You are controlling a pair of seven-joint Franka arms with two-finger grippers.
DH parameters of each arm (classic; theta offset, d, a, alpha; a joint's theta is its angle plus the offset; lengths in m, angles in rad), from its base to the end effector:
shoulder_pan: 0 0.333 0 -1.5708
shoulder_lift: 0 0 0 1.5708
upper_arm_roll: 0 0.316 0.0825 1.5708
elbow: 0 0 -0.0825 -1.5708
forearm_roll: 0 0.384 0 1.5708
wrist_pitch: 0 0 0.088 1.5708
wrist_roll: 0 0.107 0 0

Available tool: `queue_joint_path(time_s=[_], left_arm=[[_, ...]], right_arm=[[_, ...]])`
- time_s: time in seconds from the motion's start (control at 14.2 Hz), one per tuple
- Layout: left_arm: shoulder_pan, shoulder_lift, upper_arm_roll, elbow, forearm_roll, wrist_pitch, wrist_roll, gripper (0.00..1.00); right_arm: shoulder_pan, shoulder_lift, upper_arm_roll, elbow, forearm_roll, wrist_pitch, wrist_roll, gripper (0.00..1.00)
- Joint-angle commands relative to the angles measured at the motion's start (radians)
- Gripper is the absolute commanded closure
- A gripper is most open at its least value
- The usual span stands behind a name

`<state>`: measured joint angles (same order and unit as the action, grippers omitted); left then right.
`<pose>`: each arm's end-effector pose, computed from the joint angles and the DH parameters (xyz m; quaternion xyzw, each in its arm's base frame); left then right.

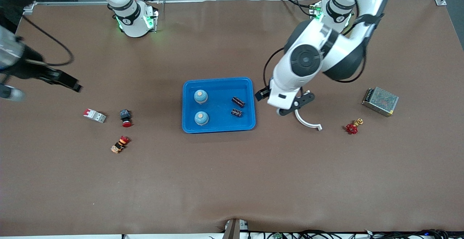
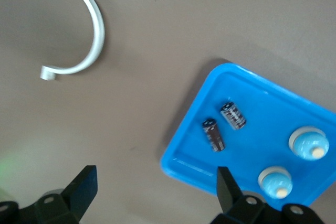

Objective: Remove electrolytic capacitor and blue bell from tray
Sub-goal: 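Grasp a capacitor with the left gripper while the right gripper grasps a bell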

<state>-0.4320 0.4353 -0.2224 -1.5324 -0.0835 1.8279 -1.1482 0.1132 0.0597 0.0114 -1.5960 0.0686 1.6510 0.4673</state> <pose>0.5361 -0.3949 0.4011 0.9589 0.2625 -0.1081 0.0030 0.5730 0.0785 0.5860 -0.9843 0.1732 0.0123 0.0323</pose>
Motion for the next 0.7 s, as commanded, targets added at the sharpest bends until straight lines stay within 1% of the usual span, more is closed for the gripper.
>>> queue_joint_path(time_s=[0.0, 0.07, 0.14, 0.35, 0.42, 0.56, 0.63], left_arm=[[-0.062, 0.071, 0.005, 0.003, 0.053, 0.1, -0.16, 0.0], [-0.08, 0.097, 0.003, 0.005, 0.077, 0.143, -0.221, 0.0], [-0.095, 0.118, 0.003, 0.005, 0.089, 0.187, -0.288, 0.0], [-0.129, 0.174, 0.003, 0.005, 0.125, 0.266, -0.408, 0.0], [-0.142, 0.186, 0.005, 0.003, 0.131, 0.286, -0.454, 0.0], [-0.148, 0.198, 0.003, -0.032, 0.131, 0.338, -0.557, 0.0], [-0.154, 0.198, 0.005, -0.06, 0.131, 0.373, -0.606, 0.0]], right_arm=[[0.1, 0.002, -0.007, -0.175, 0.007, 0.178, 0.153, 0.0], [0.141, 0.006, -0.007, -0.238, 0.007, 0.25, 0.197, 0.0], [0.167, 0.034, -0.005, -0.275, 0.01, 0.309, 0.218, 0.0], [0.261, 0.162, -0.007, -0.301, 0.01, 0.432, 0.353, 0.0], [0.29, 0.198, -0.005, -0.321, 0.01, 0.494, 0.408, 0.0], [0.368, 0.227, -0.007, -0.413, 0.01, 0.666, 0.546, 0.0], [0.388, 0.268, -0.007, -0.441, 0.01, 0.737, 0.579, 0.0]])
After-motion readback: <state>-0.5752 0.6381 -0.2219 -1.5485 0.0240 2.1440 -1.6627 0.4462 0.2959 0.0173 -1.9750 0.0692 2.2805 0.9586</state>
